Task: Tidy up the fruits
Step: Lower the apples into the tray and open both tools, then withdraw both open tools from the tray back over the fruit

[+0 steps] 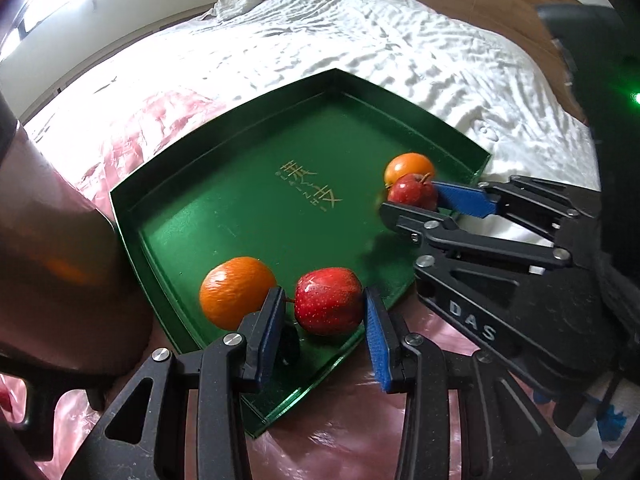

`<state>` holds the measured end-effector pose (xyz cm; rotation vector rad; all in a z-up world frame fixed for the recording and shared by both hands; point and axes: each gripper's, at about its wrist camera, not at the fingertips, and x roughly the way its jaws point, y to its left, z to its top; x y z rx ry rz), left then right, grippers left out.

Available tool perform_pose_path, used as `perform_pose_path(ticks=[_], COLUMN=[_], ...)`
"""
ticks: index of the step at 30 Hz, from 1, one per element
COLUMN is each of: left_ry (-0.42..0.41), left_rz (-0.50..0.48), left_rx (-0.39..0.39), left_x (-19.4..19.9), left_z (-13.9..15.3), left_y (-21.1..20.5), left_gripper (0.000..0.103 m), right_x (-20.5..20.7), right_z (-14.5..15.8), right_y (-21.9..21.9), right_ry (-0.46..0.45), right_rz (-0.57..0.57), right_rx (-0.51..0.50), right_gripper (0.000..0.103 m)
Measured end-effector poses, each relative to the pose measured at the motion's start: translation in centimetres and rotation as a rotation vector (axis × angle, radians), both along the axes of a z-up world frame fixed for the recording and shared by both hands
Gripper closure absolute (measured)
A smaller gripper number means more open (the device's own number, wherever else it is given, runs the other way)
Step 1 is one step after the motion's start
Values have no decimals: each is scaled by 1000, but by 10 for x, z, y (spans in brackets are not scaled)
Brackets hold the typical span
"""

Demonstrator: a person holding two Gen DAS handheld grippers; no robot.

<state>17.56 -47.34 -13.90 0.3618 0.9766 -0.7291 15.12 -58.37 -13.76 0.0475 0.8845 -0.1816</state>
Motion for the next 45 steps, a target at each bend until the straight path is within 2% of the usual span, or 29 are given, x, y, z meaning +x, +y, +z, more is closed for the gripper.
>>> perform_pose_path(ticks=[11,13,15,19,26,32,35,45], left_ry=[3,6,1,5,3,-7,-25,-75], left_rz=[26,24,28,43,49,60,66,155], left_rx=[0,2,2,-4,-28,-54,-58,-73], left_x=[4,2,0,-4,-21,-47,-64,-113], left_z=[-3,-1,2,8,24,42,51,71], left_y=[8,10,13,21,38,70,91,174], left_gripper=[67,65,63,55,53,51,51,48], right_x=[1,0,-2,-8,-29,-52,-67,-114], right_z=[0,0,1,5,19,31,38,62], right_y=[7,10,11,13,23,40,55,114], right_ry=[2,6,9,8,-4,-7,-11,-42], right_rz=[-2,-1,-2,-11,-23,-21,-14,30], right_rx=[-24,-35,-29,-31,-41,-49,-49,-45], right_gripper=[53,34,29,27,15,8,0,0])
